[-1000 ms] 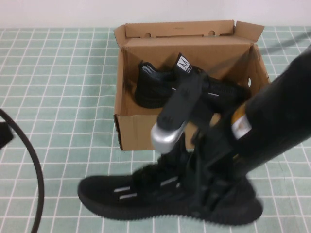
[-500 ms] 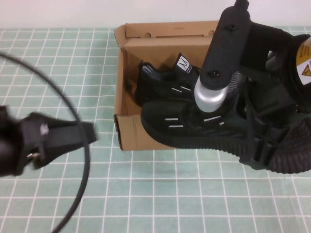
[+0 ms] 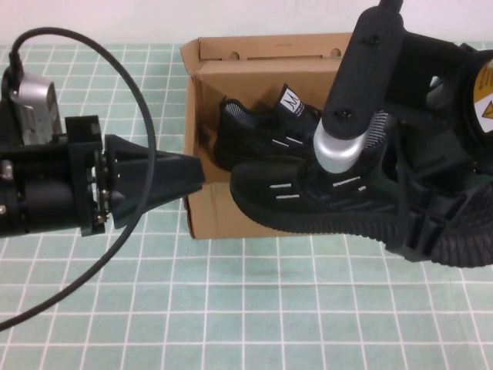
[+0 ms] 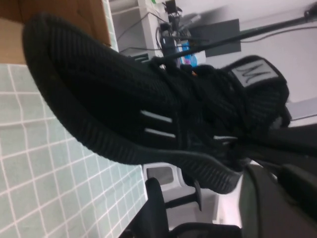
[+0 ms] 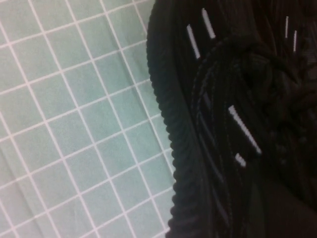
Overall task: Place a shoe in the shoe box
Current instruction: Hand over the shoe
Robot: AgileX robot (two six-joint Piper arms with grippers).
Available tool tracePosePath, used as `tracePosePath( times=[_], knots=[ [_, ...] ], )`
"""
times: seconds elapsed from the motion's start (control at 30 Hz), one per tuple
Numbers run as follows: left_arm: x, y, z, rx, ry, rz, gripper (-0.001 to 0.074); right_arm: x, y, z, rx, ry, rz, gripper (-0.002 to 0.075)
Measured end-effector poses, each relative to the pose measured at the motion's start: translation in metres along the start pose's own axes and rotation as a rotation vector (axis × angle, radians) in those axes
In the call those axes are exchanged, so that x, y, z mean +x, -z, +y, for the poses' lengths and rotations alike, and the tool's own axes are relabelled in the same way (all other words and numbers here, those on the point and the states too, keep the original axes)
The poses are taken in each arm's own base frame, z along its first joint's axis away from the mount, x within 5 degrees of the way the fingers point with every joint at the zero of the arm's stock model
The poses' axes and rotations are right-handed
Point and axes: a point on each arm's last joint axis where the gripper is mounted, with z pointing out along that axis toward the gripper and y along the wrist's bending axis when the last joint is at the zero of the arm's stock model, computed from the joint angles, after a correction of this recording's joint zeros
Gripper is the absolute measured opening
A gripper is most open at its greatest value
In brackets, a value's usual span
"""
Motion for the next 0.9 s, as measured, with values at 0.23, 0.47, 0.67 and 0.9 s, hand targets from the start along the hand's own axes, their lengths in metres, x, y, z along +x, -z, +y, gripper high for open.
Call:
tracePosePath(
  times=[0.23,0.47,0.67,0.9],
  knots=[
    [-0.001,0.000,0.005,-0.053,-0.017,-0.007,0.0388,0.000,0.000,-0.005,0.055,0.019,0.006,-0.0003],
    [-0.007,-0.002,0.013,-0.083,0.040,-0.033,0.0643,-0.005,0.003,-0.007,0.076,0.019,-0.067,-0.0003],
    [-0.016,-0.010,0.027,-0.079,0.115,-0.031,0.0662,-0.009,0.006,-0.008,0.084,0.014,-0.123,-0.0003],
    [-0.026,-0.025,0.037,-0.006,0.169,-0.040,0.0662,-0.013,0.008,-0.007,0.067,0.001,-0.165,-0.0003]
  ],
)
